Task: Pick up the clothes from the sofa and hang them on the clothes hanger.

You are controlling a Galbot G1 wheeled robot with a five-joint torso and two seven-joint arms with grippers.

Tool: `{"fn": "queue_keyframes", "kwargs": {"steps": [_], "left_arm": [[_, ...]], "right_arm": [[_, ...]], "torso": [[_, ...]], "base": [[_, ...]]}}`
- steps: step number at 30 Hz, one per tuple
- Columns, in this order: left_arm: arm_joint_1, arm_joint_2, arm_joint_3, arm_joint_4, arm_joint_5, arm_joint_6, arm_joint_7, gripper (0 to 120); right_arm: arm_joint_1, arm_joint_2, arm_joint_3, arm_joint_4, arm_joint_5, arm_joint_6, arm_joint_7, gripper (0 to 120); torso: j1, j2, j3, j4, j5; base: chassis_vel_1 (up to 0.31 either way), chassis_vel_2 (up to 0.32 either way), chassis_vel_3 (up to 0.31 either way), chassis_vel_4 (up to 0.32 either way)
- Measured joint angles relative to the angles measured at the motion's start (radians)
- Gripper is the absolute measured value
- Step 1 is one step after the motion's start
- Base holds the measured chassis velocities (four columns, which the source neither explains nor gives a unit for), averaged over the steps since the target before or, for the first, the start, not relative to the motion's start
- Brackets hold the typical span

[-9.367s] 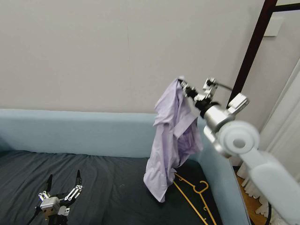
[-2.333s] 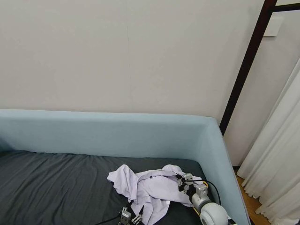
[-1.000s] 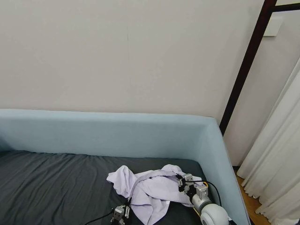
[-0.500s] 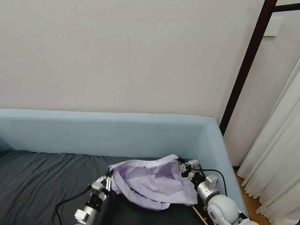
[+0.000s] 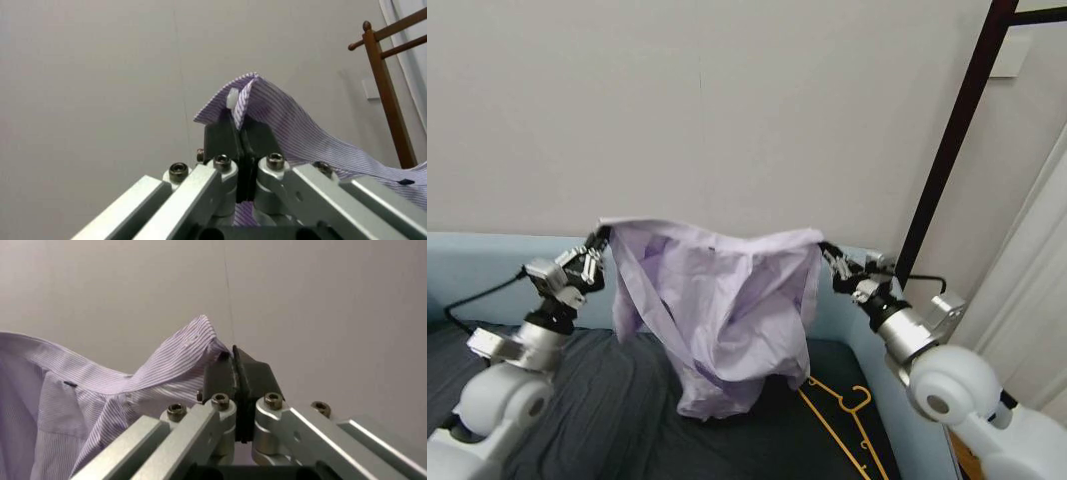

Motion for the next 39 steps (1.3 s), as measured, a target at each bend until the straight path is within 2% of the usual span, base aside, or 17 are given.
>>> {"fn": "queue_keyframes", "kwargs": {"steps": [2, 3, 5, 7, 10, 14, 18, 22, 24, 28, 29, 32, 33, 36, 39], "left_arm": [[-0.027, 0.057, -0.008, 0.001, -0.03, 0.004, -0.009, 0], [-0.027, 0.057, -0.008, 0.001, -0.03, 0.004, -0.009, 0], [-0.063, 0.107, -0.013, 0.007, -0.057, 0.01, -0.011, 0], [-0.082, 0.128, -0.014, 0.007, -0.068, 0.015, -0.011, 0], [-0.062, 0.122, -0.005, 0.006, -0.041, 0.016, -0.009, 0], [-0.034, 0.076, 0.014, 0.004, 0.026, 0.034, -0.005, 0], [-0.037, 0.078, 0.01, -0.014, 0.027, 0.065, -0.028, 0], [-0.036, 0.079, 0.014, -0.008, 0.066, 0.074, -0.036, 0], [-0.034, 0.079, 0.009, -0.009, 0.067, 0.079, -0.042, 0], [-0.032, 0.069, 0.01, 0.01, 0.084, 0.077, -0.043, 0], [-0.033, 0.068, 0.0, 0.0, 0.078, 0.082, -0.051, 0], [-0.024, 0.075, 0.008, -0.002, 0.112, 0.089, -0.053, 0], [-0.032, 0.075, 0.008, -0.004, 0.114, 0.094, -0.056, 0], [-0.063, 0.084, -0.018, -0.035, 0.058, 0.127, -0.083, 0], [-0.093, 0.116, -0.043, -0.06, 0.012, 0.15, -0.096, 0]], "right_arm": [[0.036, -0.015, -0.001, 0.01, 0.026, 0.003, -0.001, 0], [0.036, -0.015, -0.001, 0.01, 0.026, 0.003, -0.001, 0], [0.064, -0.036, 0.015, 0.017, 0.037, 0.003, -0.002, 0], [0.074, -0.05, 0.038, 0.025, 0.03, -0.002, -0.004, 0], [0.047, -0.064, 0.045, 0.041, -0.016, -0.037, 0.017, 0], [-0.025, -0.075, 0.065, 0.061, -0.128, -0.118, 0.061, 0], [-0.026, -0.076, 0.091, 0.077, -0.136, -0.135, 0.06, 0], [-0.021, -0.08, 0.091, 0.072, -0.238, -0.157, 0.038, 0], [-0.013, -0.078, 0.091, 0.083, -0.254, -0.17, 0.037, 0], [-0.017, -0.081, 0.072, 0.086, -0.308, -0.181, 0.048, 0], [0.002, -0.078, 0.079, 0.079, -0.332, -0.187, 0.04, 0], [0.022, -0.089, 0.071, 0.07, -0.35, -0.195, 0.042, 0], [0.027, -0.093, 0.069, 0.069, -0.366, -0.198, 0.037, 0], [0.06, -0.096, 0.083, 0.072, -0.377, -0.198, 0.01, 0], [0.128, -0.105, 0.099, 0.084, -0.298, -0.197, 0.002, 0]], "torso": [[0.0, 0.0, 0.0, 0.0001, 0.0], [0.0, 0.0, 0.0, 0.0001, 0.0], [0.0, 0.0, 0.0, 0.0001, 0.0003], [0.0, 0.0, 0.0, -0.0003, 0.0005], [0.0, 0.0, 0.0, -0.0002, 0.0007], [0.0, 0.0, 0.0, -0.0003, 0.0001], [0.0, 0.0, 0.0, -0.0003, 0.0008], [0.0, 0.0, 0.0, -0.0001, 0.0], [0.0, 0.0, 0.0, 0.0, 0.0009], [0.0, 0.0, 0.0, -0.0001, -0.0003], [0.0, 0.0, 0.0, -0.0003, 0.001], [0.0, 0.0, 0.0, 0.0002, 0.0001], [0.0, 0.0, 0.0, 0.0002, -0.0006], [0.0, 0.0, 0.0, -0.0003, 0.0008], [0.0, 0.0, 0.0, 0.0, 0.0002]], "base": [[0.0, 0.0, 0.0, 0.0], [0.0, 0.0, 0.0, 0.0], [0.0, 0.0, 0.0, 0.0], [0.0, 0.0, 0.0, 0.0], [0.0, 0.0, 0.0, 0.0], [0.0, 0.0, 0.0, 0.0], [0.0, 0.0, 0.0, 0.0], [0.0, 0.0, 0.0, 0.0], [0.0, 0.0, 0.0, 0.0], [0.0, 0.0, 0.0, 0.0], [0.0, 0.0, 0.0, 0.0], [0.0, 0.0, 0.0, 0.0], [0.0, 0.0, 0.0, 0.0], [0.0, 0.0, 0.0, 0.0], [0.0, 0.0, 0.0, 0.0]]}}
